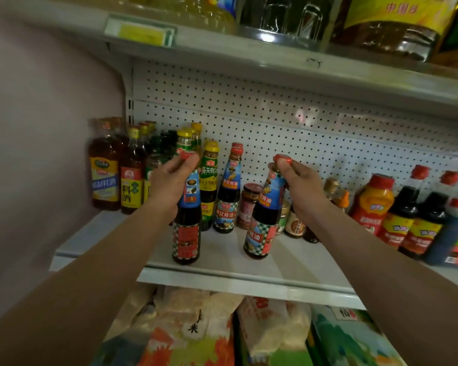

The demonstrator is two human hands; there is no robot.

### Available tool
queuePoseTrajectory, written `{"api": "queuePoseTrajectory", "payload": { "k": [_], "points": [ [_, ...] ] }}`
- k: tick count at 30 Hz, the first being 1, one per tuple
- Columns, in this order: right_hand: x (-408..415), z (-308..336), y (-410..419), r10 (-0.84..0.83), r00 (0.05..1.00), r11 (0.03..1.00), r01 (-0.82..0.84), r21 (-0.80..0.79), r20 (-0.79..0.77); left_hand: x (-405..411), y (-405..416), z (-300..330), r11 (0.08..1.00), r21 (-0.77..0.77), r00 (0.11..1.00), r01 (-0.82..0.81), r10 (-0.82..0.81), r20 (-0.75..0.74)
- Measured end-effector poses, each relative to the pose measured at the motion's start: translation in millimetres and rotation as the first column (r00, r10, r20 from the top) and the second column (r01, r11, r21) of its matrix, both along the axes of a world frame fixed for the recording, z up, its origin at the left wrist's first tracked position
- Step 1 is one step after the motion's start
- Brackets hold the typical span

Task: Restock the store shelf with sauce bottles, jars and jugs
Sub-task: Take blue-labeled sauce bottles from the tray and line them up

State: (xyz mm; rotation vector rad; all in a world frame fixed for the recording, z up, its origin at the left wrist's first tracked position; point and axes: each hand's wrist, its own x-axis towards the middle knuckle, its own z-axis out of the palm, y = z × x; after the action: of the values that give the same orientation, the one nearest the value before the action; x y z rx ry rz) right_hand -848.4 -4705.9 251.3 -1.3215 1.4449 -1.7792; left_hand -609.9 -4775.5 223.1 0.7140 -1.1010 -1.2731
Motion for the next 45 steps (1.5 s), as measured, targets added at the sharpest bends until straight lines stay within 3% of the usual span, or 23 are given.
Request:
{"api": "queuePoseTrajectory", "payload": {
  "k": [8,15,21,28,31,34,38,45],
  "points": [
    [-2.0,-12.9,-26.9,0.013,0.998,0.999,-0.015,0.034,0.060,6.0,-40.0,-3.6,0.990,-0.046,0.988,0.135,-0.131,0.078],
    [-2.1,-29.0,-35.0,0.018,0.992,0.999,-0.022,0.032,0.121,8.3,-47.4,-19.4,0.980,-0.097,0.972,0.172,-0.154,0.176],
    [8.7,-54.7,-30.3,0.002,0.991,0.999,-0.009,0.050,0.136,23.4,-42.9,-40.4,0.967,-0.024,0.937,0.254,-0.240,0.253],
    [23.2,-147.0,-3.4,-0.066,0.970,0.988,0.030,0.154,0.234,5.9,-40.9,-39.2,0.995,-0.074,0.966,-0.068,0.085,0.244],
    [18.6,-158.5,-4.1,-0.111,0.976,0.976,0.072,0.205,0.186,8.7,-37.2,-49.2,0.990,-0.131,0.940,-0.057,0.098,0.327],
    [12.1,-161.6,-7.8,-0.095,0.969,0.977,0.047,0.210,0.226,18.9,-27.2,-70.3,0.997,-0.064,0.895,0.045,-0.012,0.445],
    [12.5,-166.7,-11.9,0.040,0.981,0.978,-0.078,0.194,0.192,34.9,-19.6,-106.3,0.988,0.018,0.844,0.153,-0.140,0.518],
    [28.1,-173.0,-27.3,0.183,0.983,0.956,-0.185,0.227,0.030,17.0,-43.4,-141.2,0.993,-0.079,0.802,-0.088,0.117,0.585]
  ]
}}
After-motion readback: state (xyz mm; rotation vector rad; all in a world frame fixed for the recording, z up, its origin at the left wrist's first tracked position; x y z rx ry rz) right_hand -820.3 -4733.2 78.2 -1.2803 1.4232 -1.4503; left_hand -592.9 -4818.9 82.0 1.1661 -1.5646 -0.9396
